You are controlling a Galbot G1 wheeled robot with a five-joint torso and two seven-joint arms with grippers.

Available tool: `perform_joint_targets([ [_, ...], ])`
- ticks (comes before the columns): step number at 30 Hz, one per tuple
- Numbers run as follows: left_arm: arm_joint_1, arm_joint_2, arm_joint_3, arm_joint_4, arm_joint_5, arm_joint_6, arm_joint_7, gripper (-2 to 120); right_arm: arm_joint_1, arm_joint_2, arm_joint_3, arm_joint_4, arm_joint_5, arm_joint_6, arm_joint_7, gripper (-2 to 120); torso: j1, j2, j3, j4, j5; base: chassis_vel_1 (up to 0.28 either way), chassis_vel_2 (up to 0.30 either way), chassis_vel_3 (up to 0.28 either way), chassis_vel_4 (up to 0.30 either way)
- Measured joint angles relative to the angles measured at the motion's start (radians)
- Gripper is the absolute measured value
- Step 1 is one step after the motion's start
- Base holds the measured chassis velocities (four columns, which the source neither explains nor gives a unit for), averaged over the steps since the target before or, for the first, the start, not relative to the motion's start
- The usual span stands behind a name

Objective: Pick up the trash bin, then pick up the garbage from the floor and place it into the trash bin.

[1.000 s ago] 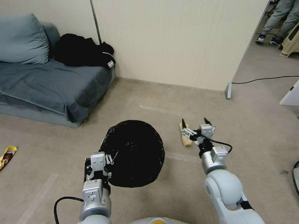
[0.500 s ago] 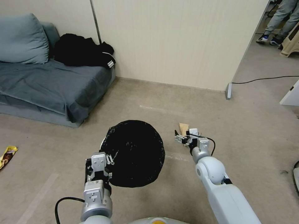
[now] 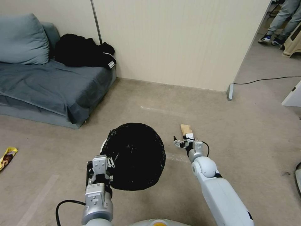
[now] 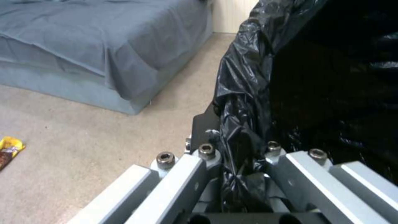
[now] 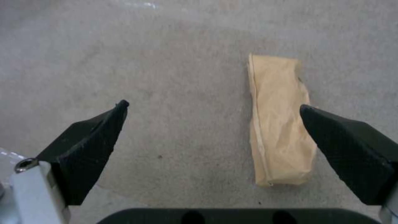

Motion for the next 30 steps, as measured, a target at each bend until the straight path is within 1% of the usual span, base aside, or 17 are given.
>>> perform_joint_targets([
  [1,0.0,0.0,0.0,0.001,0.002,-0.001,0.0,2,0.01,0.006,0.002,-0.038,-0.009,0.021,-0.007,100,0.0,0.0,0.0,0.0,0.0,0.0,0.0,0.0,0.0],
  [2,0.0,0.0,0.0,0.001,0.002,-0.001,0.0,2,0.01,0.006,0.002,-0.038,-0.009,0.021,-0.007,100,0.0,0.0,0.0,0.0,0.0,0.0,0.0,0.0,0.0],
  [4,0.001,0.001,0.0,0.002,0.004,-0.002,0.0,2,0.025,0.014,0.005,-0.088,-0.028,0.041,-0.012,100,0.0,0.0,0.0,0.0,0.0001,0.0,0.0,0.0,0.0],
  [6,0.002,0.001,-0.001,0.002,0.005,-0.003,0.0,2,0.043,0.025,0.012,-0.161,-0.057,0.064,-0.012,100,0.0,0.0,0.0,0.0,0.0,0.0,0.0,0.0,0.0],
  [7,0.002,0.001,-0.001,0.002,0.005,-0.003,0.0,2,0.043,0.025,0.012,-0.161,-0.057,0.064,-0.012,100,0.0,0.0,0.0,0.0,0.0,0.0,0.0,0.0,0.0],
  [10,0.002,0.0,-0.001,0.006,0.009,-0.004,0.0,2,0.058,0.035,0.02,-0.232,-0.092,0.111,-0.017,100,0.0,0.0,0.0,0.0,0.0,0.0,0.0,0.0,0.0],
  [12,0.002,0.0,-0.001,0.007,0.01,-0.005,0.0,2,0.059,0.037,0.021,-0.239,-0.095,0.116,-0.018,100,0.0,0.0,0.0,0.0,0.0,0.0,0.0,0.0,0.0],
  [16,0.004,-0.001,0.003,0.015,0.015,-0.007,0.001,2,0.074,0.047,0.025,-0.298,-0.113,0.176,-0.031,100,0.0,0.0,0.0,0.0,0.0,0.0,0.0,0.0,0.0],
  [20,0.005,0.0,0.003,0.016,0.015,-0.008,0.001,2,0.094,0.053,0.035,-0.335,-0.131,0.214,-0.038,100,0.0,0.0,0.0,0.0001,0.0001,0.0,0.0,0.0,0.0],
  [30,0.007,-0.001,0.004,0.02,0.022,-0.01,0.001,2,0.132,0.036,0.048,-0.371,-0.123,0.237,-0.052,100,0.0,0.0,0.0,0.0,0.0001,0.0,0.0,0.0,0.0],
])
